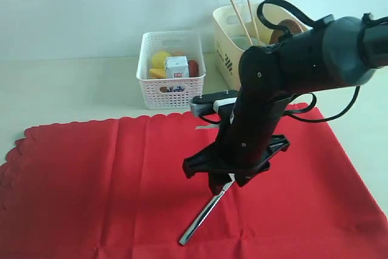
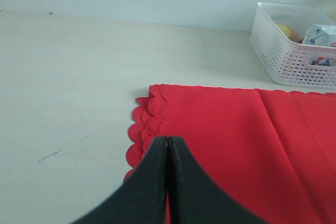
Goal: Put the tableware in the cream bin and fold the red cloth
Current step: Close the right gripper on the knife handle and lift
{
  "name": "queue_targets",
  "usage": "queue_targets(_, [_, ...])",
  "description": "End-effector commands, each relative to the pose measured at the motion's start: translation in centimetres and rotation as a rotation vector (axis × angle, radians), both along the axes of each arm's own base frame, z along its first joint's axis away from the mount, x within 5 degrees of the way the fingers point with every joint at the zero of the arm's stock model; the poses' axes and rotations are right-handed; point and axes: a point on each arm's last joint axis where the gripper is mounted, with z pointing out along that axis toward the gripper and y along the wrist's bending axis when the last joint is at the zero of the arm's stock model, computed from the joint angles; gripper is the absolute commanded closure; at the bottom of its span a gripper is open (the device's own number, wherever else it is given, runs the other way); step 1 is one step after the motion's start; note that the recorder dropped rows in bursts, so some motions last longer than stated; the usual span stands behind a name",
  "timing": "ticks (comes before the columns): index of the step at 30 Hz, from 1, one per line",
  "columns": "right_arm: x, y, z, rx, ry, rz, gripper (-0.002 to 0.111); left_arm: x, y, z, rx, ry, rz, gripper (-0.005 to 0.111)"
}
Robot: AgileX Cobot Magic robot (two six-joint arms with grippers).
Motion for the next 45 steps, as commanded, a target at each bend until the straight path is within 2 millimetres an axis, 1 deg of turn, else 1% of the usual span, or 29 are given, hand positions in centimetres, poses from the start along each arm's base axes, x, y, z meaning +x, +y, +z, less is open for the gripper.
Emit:
queue_targets(1, [0.5, -0.1, -1.2, -0.046, 0.055, -0.098, 0.059, 0.0, 0.0, 0.1, -0.004, -0.014, -0.004, 0.106])
queue_targets(7, [1.0, 1.1, -1.9, 0.031, 0.08, -0.176, 0.059, 0.0, 0.0, 0.1, -0.004, -0.014, -0.004, 0.106])
queue_targets(9, [1.2, 1.2, -2.2, 0.039, 0.083, -0.22, 0.059, 0.0, 0.0, 0.1, -0.004, -0.014, -0.004, 0.106])
queue_targets(10, [1.2, 1.2, -2.6, 0.029, 0.096, -0.258, 0.059, 0.0, 0.0, 0.1, -0.004, -0.014, -0.004, 0.106])
queue_targets(14, [1.2, 1.3, -4.0, 0.018, 0.132, -0.312, 0.06, 0.0, 0.0, 0.1, -0.004, -0.014, -0.004, 0.106])
queue_targets(15, [1.2, 1.3, -4.8, 0.005, 0.149, -0.325, 0.063, 0.0, 0.0, 0.1, -0.004, -0.014, -0.004, 0.106])
queue_targets(17, [1.2, 1.3, -5.2, -0.001, 0.152, -0.325, 0.07, 0.0, 0.0, 0.1, -0.004, -0.014, -0.004, 0.106])
queue_targets(18, [1.3, 1.2, -5.3, -0.002, 0.141, -0.32, 0.079, 0.0, 0.0, 0.1, -0.004, -0.014, -0.004, 0.106])
queue_targets(19, [1.4, 1.2, -5.3, -0.004, 0.123, -0.31, 0.093, 0.0, 0.0, 0.1, -0.004, -0.014, -0.004, 0.106])
queue_targets(21, [1.6, 1.3, -4.8, 0.014, 0.099, -0.311, 0.108, 0.0, 0.0, 0.1, -0.004, -0.014, -0.004, 0.106])
queue_targets(24, [1.9, 1.3, -3.1, 0.045, 0.041, -0.297, 0.108, 0.0, 0.0, 0.1, -0.004, -0.014, -0.004, 0.106])
queue_targets(26, [1.9, 1.2, -1.5, 0.062, -0.004, -0.279, 0.108, 0.0, 0.0, 0.1, -0.004, -0.014, -0.004, 0.106])
queue_targets(27, [1.9, 1.1, -0.3, 0.073, -0.032, -0.268, 0.108, 0.0, 0.0, 0.1, -0.004, -0.014, -0.004, 0.106])
queue_targets(29, [1.9, 0.9, 0.7, 0.082, -0.056, -0.257, 0.108, 0.0, 0.0, 0.1, -0.004, -0.014, -0.004, 0.106])
queue_targets(31, [1.7, 0.6, 2.7, 0.092, -0.104, -0.234, 0.108, 0.0, 0.0, 0.1, -0.004, -0.014, -0.004, 0.106])
queue_targets(33, [1.4, 0.3, 3.8, 0.091, -0.113, -0.225, 0.108, 0.0, 0.0, 0.1, -0.004, -0.014, -0.004, 0.106])
queue_targets(35, [1.3, 0.3, 3.7, 0.084, -0.101, -0.225, 0.106, 0.0, 0.0, 0.1, -0.004, -0.014, -0.004, 0.106])
queue_targets(36, [1.3, 0.3, 3.5, 0.079, -0.099, -0.207, 0.098, 0.0, 0.0, 0.1, -0.004, -0.014, -0.004, 0.106])
queue_targets(37, [1.3, 0.3, 3.4, 0.077, -0.099, -0.2, 0.093, 0.0, 0.0, 0.1, -0.004, -0.014, -0.004, 0.106])
queue_targets(40, [1.1, 0.6, 2.8, 0.051, -0.086, -0.178, 0.073, 0.0, 0.0, 0.1, -0.004, -0.014, -0.004, 0.106])
queue_targets(41, [0.8, 1.0, 2.4, 0.032, -0.089, -0.149, 0.065, 0.0, 0.0, 0.1, -0.004, -0.014, -0.004, 0.106])
queue_targets(45, [0.2, 2.2, 0.9, -0.003, -0.09, -0.087, 0.064, 0.0, 0.0, 0.1, -0.004, -0.014, -0.004, 0.106])
